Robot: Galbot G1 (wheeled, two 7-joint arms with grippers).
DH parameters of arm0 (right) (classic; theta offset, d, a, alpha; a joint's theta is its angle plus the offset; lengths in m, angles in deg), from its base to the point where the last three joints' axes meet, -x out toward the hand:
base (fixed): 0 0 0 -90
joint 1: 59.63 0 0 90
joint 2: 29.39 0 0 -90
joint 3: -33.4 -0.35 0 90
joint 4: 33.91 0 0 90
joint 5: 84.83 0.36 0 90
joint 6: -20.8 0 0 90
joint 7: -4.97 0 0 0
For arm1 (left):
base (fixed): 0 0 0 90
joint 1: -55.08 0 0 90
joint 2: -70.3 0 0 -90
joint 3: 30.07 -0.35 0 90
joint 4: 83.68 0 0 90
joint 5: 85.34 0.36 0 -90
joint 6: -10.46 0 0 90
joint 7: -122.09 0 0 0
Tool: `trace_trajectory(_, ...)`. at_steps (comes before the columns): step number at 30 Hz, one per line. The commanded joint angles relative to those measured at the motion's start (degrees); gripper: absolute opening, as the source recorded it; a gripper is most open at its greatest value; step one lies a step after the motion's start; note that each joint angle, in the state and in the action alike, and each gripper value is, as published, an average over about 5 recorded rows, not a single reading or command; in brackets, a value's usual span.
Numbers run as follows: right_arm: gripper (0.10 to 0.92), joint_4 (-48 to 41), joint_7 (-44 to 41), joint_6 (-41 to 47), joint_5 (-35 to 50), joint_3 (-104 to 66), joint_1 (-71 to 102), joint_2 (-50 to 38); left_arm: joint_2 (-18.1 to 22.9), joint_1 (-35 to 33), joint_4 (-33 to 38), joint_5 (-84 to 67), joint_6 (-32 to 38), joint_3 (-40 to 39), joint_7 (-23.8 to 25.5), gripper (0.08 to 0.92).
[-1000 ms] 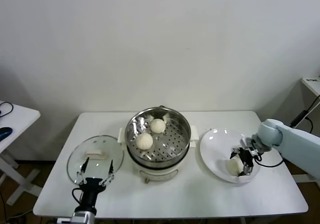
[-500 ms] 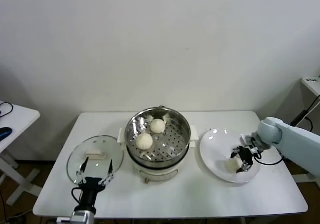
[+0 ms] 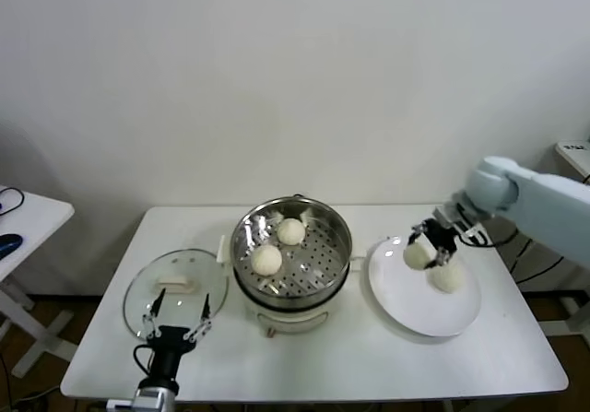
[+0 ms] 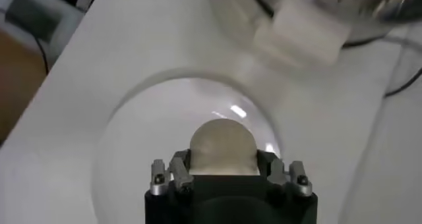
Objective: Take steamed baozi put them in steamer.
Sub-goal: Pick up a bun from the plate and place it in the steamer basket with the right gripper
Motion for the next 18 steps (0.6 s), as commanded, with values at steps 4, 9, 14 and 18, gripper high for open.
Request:
trace_trajectory(4, 0.645, 15.79, -1.28, -14.12, -15.26, 5.87, -18.13, 4.83, 0.01, -0.09, -0.02, 0.3, -0.03, -0.21, -0.12, 0.823)
trace_trajectory(9, 0.647, 21.11, -1.21, -15.53, -22.38, 1.51, -12.86, 9.84, 0.16, -0.54, 0.17, 0.47, 0.12, -0.33, -0.19, 0.823)
trace_trajectory(14, 0.65, 20.87, -0.99, -15.7, -26.64, -1.56, -6.97, 16.3, 0.05, -1.07, 0.62, 0.4, 0.18, -0.1, -0.23, 0.823)
trace_trajectory(18, 0.651, 17.42, -0.82, -16.69, -28.93, -3.14, -2.85, 21.93, -0.2, -1.28, 0.82, 0.19, 0.15, 0.26, -0.27, 0.823)
